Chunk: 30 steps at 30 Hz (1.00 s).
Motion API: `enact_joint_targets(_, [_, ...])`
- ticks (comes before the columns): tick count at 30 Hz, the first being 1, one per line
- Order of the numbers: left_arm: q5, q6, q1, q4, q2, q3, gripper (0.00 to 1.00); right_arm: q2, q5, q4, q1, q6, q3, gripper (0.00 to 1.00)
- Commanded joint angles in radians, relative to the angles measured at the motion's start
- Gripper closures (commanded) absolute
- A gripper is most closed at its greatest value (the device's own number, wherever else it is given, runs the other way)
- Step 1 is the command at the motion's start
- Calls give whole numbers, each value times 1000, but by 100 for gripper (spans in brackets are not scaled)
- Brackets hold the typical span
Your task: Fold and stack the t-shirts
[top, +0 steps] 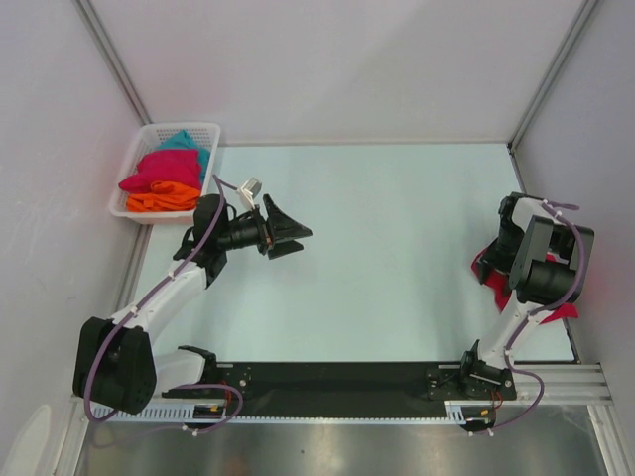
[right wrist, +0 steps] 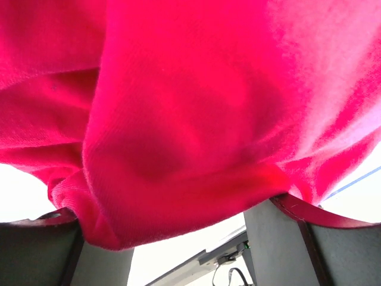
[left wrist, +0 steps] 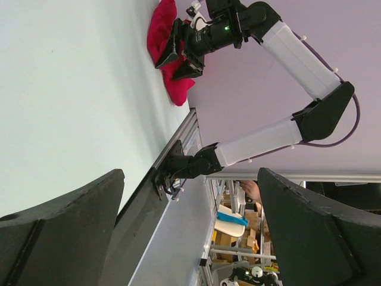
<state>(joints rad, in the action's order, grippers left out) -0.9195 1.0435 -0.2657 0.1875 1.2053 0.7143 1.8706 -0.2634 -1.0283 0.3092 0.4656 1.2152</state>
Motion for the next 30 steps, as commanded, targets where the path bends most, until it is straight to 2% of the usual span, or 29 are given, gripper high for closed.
enact_joint_targets(1, [10, -31, 10, 4, -33, 8, 0, 55, 7, 102, 27, 7, 66, 31])
enact_joint_targets(13, [28, -46, 10, -37, -59, 10, 0, 177, -65, 79, 93, 19, 283, 31])
enact_joint_targets(20, [41, -46, 10, -39, -61, 7, 0, 162, -40, 83, 87, 11, 281, 31])
enact_joint_targets(24, [47, -48, 10, -40, -56, 11, 1, 75, 4, 99, 10, 40, 270, 31])
enact_joint_targets(28, [64, -80, 10, -86, -53, 16, 0, -43, -36, 103, -132, 68, 308, 31])
enact_joint_targets(30, [82, -111, 10, -112, -53, 20, 0, -92, -72, 82, -246, 70, 371, 30])
